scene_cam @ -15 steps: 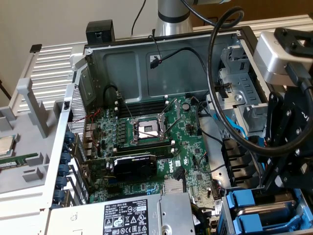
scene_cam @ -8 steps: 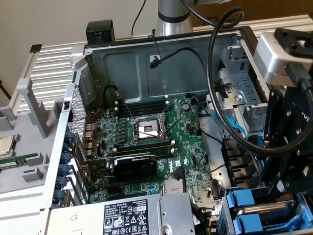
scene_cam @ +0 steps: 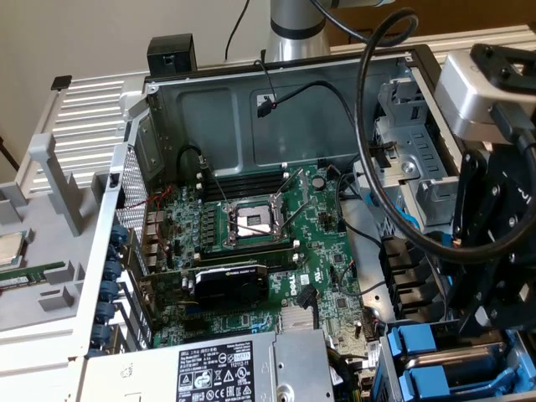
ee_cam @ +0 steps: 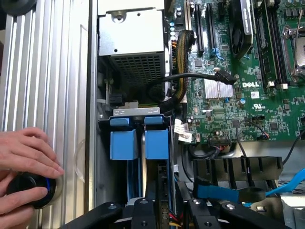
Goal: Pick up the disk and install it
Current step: 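Insert the first disk wire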
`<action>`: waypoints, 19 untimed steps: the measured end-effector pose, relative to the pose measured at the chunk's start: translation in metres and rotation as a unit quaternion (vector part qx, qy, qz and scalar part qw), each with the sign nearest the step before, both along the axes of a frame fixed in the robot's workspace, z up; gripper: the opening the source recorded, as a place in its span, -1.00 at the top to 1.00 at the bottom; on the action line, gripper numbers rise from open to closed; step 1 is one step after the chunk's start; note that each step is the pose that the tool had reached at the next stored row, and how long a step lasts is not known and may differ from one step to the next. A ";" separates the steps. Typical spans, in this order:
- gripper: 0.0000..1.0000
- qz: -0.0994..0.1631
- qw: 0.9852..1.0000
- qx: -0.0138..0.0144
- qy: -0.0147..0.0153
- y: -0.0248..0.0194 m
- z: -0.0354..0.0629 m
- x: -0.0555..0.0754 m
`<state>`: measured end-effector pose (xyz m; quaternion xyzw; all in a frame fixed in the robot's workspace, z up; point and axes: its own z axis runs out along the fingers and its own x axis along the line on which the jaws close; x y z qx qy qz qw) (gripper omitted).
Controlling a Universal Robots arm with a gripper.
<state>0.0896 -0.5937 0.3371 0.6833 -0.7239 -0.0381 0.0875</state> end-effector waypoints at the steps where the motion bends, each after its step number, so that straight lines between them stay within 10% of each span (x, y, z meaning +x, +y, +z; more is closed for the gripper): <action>1: 0.38 0.000 1.000 0.000 0.000 0.0000 0.0017 0.000; 19: 0.38 0.000 1.000 -0.019 -0.003 0.0015 0.0359 0.000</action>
